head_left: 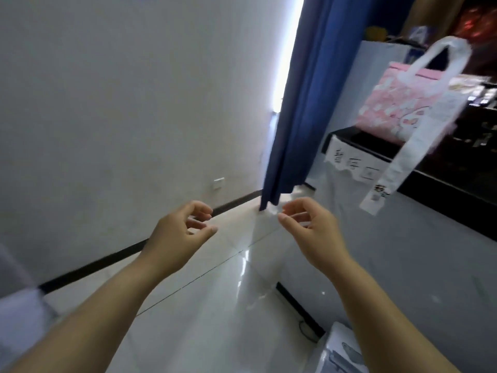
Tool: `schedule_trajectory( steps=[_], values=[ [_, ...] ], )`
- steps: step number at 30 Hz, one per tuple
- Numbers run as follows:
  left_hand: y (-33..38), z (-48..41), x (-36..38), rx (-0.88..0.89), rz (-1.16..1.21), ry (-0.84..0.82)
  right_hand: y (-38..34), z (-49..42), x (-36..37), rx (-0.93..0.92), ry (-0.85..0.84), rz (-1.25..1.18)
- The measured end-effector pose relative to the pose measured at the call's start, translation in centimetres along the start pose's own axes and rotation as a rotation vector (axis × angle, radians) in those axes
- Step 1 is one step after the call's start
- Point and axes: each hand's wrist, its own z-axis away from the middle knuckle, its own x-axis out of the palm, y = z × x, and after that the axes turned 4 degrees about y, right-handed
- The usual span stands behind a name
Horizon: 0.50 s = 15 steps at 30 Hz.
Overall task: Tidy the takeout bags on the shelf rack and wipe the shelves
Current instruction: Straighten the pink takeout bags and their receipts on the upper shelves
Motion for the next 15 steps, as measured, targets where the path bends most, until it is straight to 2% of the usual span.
schedule_trajectory(
  steps=[9,15],
  values=[
    [-3.8,13.3,-15.3,-0.204,-0.182,0.279,-9.3,5.1,12.6,-0.234,-0.377,-0.019],
    [-5.9,24.1,-27.4,-0.317,-0.304,0.432,-18.4,11.2,22.6,-0.383,-0.611,-0.035]
  ],
)
